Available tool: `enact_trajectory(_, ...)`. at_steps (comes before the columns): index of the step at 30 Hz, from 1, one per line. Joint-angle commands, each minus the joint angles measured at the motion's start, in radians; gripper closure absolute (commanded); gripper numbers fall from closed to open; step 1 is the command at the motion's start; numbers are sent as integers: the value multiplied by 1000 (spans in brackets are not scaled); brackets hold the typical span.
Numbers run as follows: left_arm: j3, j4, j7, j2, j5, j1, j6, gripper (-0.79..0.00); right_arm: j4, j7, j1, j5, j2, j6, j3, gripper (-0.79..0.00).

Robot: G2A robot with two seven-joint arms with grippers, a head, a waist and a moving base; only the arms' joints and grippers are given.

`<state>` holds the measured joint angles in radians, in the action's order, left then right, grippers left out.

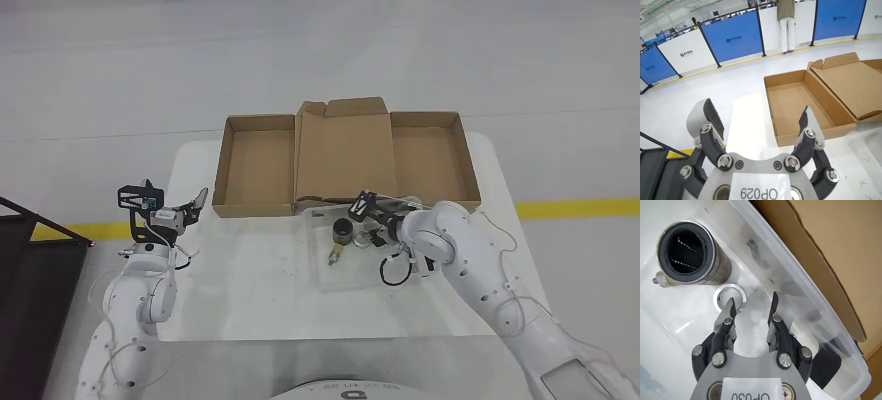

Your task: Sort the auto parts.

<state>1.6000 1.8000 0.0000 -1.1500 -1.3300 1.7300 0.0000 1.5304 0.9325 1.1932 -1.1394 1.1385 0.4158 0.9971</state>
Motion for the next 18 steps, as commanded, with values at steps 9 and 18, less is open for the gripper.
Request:
enact_trajectory(9,0,0,0,0,0,0,0,-785,-23,18,-17,-4,5,-10,-27,-339)
enact_trajectory(18,0,0,0,0,0,0,0,-785,-60,16,-40,8,12,1,-48,-25)
